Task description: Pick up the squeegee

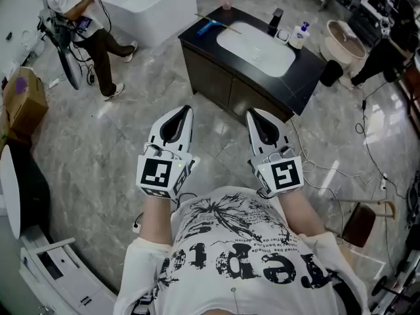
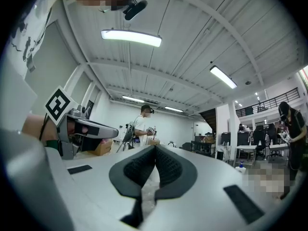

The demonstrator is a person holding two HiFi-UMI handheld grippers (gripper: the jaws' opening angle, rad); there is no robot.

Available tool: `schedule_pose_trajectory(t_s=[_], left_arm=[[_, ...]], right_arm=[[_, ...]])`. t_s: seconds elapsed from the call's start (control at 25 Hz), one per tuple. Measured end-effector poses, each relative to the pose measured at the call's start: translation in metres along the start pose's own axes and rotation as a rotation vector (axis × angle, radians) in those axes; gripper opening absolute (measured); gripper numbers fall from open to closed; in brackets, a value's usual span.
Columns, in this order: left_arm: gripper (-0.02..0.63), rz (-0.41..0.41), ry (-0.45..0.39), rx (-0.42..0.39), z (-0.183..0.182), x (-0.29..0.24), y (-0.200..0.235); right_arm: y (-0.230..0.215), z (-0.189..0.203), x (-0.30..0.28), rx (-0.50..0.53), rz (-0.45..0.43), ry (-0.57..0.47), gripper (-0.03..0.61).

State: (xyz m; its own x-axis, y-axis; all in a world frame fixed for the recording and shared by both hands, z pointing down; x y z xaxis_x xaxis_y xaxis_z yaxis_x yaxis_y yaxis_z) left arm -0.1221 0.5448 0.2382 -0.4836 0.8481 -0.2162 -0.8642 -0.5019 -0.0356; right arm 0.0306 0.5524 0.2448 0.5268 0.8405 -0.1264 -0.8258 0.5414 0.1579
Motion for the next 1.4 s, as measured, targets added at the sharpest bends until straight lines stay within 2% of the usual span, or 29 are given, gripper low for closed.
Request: schedule_pose_trajectory(t_s=[0.2, 0.24, 0.28, 0.32, 0.64, 0.84, 1.08, 1.4], left_arm=[[0.016, -0.015, -0.017, 0.053, 0.015, 0.015, 0.019], [0.079, -0.024, -0.030, 0.070, 0.019, 0.020, 0.026], [0.226, -0.029, -0.040, 0.078, 0.023, 0.024, 0.033], [0.339, -0.032, -0.042, 0.079, 0.026, 0.027, 0.040], [0.339, -0.082, -0.008, 0.104, 0.050, 0.033, 0.085], [0.339, -0.125, 0.016, 0.116, 0.058, 0.006, 0.108], [0.339, -0.165, 0.055, 0.109, 0.048, -0.076, 0.141], [0.339, -0.184, 0.063, 0.101, -0.002, -0.236, 0.192]], right_arm=[[0.020, 0.004, -0.008, -0.038, 0.015, -0.005, 0.014], [0.026, 0.005, -0.010, -0.039, 0.019, -0.001, 0.014], [0.032, 0.007, -0.013, -0.038, 0.022, 0.002, 0.014], [0.038, 0.008, -0.017, -0.035, 0.023, 0.006, 0.014], [0.057, 0.018, -0.060, -0.036, -0.016, 0.035, 0.014], [0.039, 0.028, -0.098, -0.032, -0.052, 0.035, 0.015], [-0.029, 0.033, -0.177, -0.066, -0.077, 0.028, 0.014], [-0.161, 0.023, -0.300, -0.083, -0.085, 0.034, 0.015]])
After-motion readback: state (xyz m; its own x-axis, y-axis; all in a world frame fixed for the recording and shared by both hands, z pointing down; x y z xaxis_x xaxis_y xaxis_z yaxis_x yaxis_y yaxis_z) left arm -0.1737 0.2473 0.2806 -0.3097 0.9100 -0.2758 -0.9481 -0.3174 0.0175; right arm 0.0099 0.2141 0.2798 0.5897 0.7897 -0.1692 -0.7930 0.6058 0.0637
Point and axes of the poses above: the fingertips, and each gripper's own axes: x backward along the fingers, y to its left, z out of its underside, the point moved 2 cm from there along x, backward along the fingers, and after that the axes turned 10 degrees about y, right-handed, at the moved point
